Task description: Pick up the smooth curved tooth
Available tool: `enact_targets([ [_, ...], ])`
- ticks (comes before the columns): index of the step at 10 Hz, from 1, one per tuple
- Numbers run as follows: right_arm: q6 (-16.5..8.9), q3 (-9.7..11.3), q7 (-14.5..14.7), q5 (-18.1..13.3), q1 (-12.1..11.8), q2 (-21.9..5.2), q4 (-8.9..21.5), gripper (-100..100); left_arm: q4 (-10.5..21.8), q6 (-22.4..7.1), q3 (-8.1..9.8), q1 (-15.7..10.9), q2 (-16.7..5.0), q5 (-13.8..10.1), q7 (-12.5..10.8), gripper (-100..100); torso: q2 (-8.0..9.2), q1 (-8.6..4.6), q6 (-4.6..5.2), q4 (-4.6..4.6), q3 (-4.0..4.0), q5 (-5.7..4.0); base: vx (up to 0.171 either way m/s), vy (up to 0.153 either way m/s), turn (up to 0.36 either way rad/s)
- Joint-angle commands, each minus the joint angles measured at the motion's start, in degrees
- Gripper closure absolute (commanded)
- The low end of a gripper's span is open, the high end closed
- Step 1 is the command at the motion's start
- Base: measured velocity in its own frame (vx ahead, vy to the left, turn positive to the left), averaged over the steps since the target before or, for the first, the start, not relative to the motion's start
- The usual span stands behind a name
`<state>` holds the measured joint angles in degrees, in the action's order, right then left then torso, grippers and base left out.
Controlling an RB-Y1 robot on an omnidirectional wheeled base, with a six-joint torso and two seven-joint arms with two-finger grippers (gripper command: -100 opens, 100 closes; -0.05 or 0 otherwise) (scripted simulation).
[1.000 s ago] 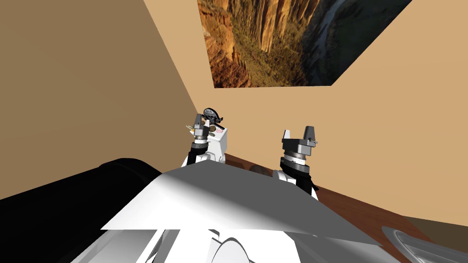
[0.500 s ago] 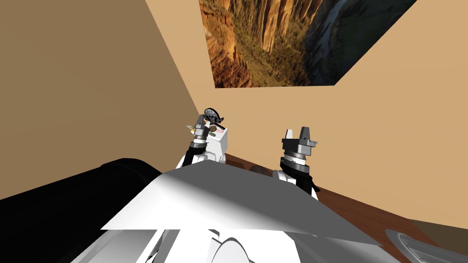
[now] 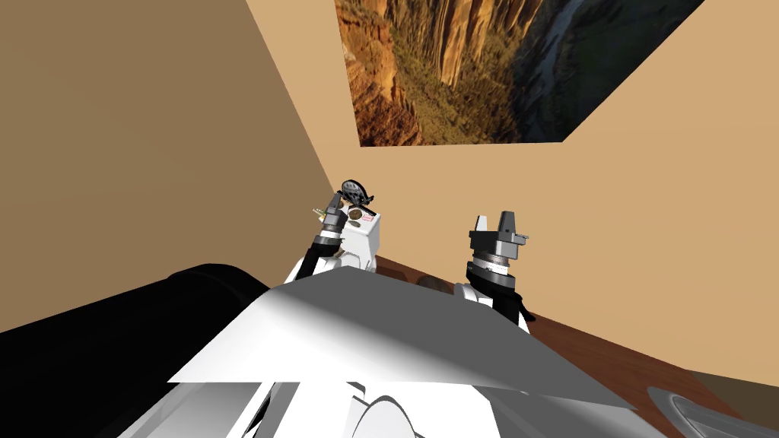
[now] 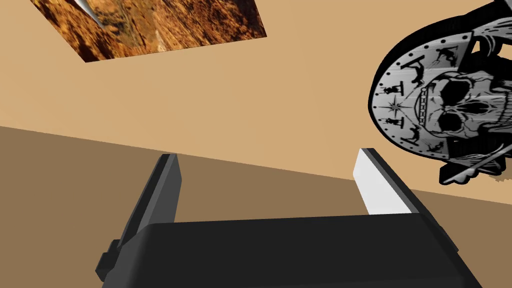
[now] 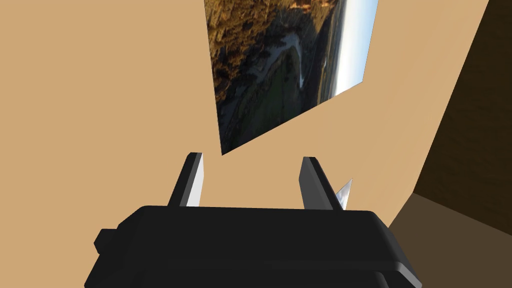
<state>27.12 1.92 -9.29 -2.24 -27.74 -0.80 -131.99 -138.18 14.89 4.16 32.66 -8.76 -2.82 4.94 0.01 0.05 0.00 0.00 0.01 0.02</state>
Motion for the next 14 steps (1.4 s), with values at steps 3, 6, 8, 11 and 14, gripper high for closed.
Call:
enact_targets([
  [3,0.00,0.00,0.00,0.00,0.00,0.00,0.00,0,-0.64,-5.43,1.76,0.92,-1.41,-1.48,0.55,-100,0.00,0.00,0.00,0.00,0.00,0.00,-0.001,0.013,0.019],
  [6,0.00,0.00,0.00,0.00,0.00,0.00,0.00,0,-0.84,-8.95,2.71,1.35,-2.08,-2.23,0.80,-100,0.00,0.02,0.00,0.00,0.00,0.00,-0.002,0.015,0.017],
  [8,0.00,0.00,0.00,0.00,0.00,0.00,0.00,0,-0.98,-11.92,3.70,1.79,-2.75,-2.99,1.05,-100,0.00,0.00,0.00,0.00,0.00,0.00,0.001,0.012,0.017],
  [11,0.00,0.00,0.00,0.00,0.00,0.00,0.00,0,-1.13,-16.83,5.77,2.63,-4.13,-4.55,1.53,-100,-0.02,0.00,0.01,0.00,-0.01,0.00,0.002,0.013,0.020],
  [14,0.00,0.00,0.00,0.00,0.00,0.00,0.00,0,-1.15,-21.10,6.83,3.04,-4.84,-5.33,1.75,-100,-0.03,0.00,0.00,-0.01,-0.02,0.00,0.006,0.011,0.014],
])
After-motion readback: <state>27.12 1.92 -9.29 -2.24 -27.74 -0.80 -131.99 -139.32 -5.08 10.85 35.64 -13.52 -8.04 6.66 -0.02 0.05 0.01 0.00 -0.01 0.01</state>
